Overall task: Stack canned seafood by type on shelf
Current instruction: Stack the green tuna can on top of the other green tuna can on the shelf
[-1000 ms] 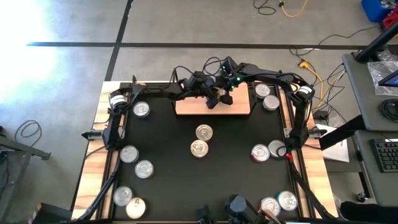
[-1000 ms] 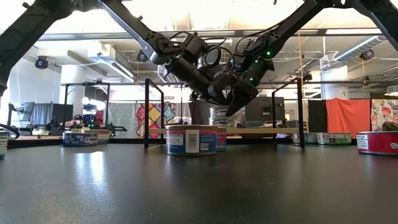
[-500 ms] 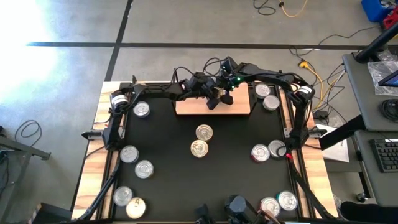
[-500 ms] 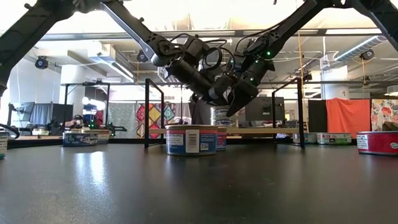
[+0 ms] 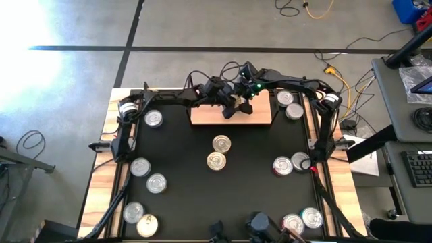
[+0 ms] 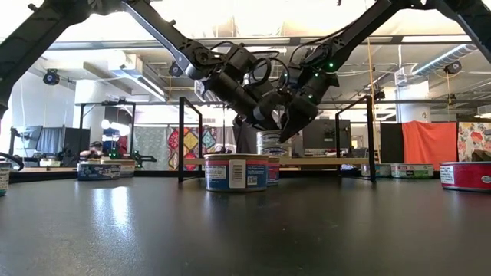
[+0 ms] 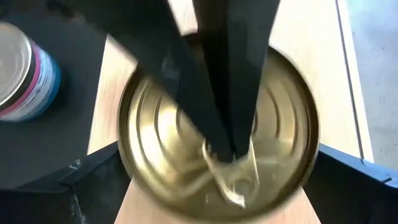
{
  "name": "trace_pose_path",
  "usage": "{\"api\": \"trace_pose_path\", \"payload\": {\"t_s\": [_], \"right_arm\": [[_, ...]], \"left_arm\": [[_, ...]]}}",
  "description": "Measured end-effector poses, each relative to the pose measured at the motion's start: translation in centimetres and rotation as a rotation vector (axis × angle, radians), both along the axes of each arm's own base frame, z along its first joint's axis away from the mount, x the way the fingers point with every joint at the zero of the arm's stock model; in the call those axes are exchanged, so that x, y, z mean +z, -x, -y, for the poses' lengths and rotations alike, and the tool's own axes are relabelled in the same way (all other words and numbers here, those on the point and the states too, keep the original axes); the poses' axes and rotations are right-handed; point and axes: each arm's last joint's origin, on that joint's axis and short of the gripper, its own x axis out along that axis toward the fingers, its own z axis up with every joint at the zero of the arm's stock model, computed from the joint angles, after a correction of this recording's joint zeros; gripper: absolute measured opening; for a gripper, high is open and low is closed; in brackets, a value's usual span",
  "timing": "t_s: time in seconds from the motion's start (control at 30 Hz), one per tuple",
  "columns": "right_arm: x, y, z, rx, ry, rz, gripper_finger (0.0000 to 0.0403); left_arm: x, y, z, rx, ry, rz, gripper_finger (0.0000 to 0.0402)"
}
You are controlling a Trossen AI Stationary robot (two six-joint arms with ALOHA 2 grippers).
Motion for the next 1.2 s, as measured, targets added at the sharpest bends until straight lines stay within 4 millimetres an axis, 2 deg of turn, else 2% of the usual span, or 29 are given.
{"api": "trace_pose_path", "payload": {"t_s": [0.2,0.43,0.53,0.67,0.87,1.03,1.2], "right_arm": [[1.3,0.6,-0.5,0.001,0.004,-0.008,0.0400],[3.9,1.5,-1.1,-0.031,0.070,0.014,0.0399],[4.4,1.6,-1.3,-0.032,0.048,0.042,0.0379],[4.3,1.4,-1.3,-0.042,0.022,0.048,0.0304],[4.2,1.3,-1.1,-0.061,0.016,0.058,0.0143],[4.5,1.0,-0.9,-0.075,0.037,0.097,0.0030],[4.3,0.3,-0.4,-0.110,0.031,0.147,0.0017]], "left_arm": [[-0.1,0.0,0.0,0.000,0.001,-0.001,0.0001],[0.1,-0.1,-0.1,0.001,-0.011,0.020,0.0001],[0.2,-0.1,-0.2,0.016,-0.028,0.030,0.0001],[0.5,0.0,-0.3,0.040,-0.058,0.029,0.0001],[1.6,0.4,-0.3,0.040,-0.088,0.032,0.0001],[4.3,0.8,0.3,0.013,-0.139,0.087,0.0001],[7.7,1.8,1.8,-0.058,-0.147,0.182,0.0001]]}}
